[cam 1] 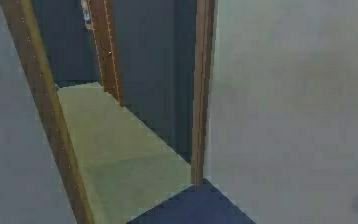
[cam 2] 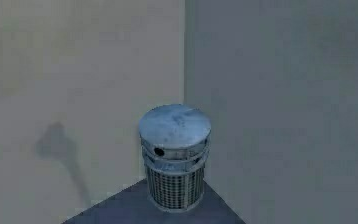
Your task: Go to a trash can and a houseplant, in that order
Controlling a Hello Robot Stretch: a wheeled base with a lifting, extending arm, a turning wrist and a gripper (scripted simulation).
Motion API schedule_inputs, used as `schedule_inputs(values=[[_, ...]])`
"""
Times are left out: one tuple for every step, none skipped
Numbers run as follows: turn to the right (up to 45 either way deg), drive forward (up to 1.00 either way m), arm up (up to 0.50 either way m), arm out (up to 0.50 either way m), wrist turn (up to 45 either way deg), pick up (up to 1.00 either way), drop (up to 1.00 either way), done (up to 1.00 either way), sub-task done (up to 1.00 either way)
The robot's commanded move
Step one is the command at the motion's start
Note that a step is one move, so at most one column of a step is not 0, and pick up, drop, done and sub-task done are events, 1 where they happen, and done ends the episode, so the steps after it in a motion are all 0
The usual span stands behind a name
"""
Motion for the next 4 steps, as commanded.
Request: schedule_inputs(values=[[0.0,1.0,0.0,0.0,0.0,0.0,0.0,0.0,0.0],[-18.0,0.0,0.0,0.0,0.0,0.0,0.0,0.0,0.0],[0.0,0.05,0.0,0.0,0.0,0.0,0.0,0.0,0.0],[-15.0,0.0,0.0,0.0,0.0,0.0,0.0,0.0,0.0]])
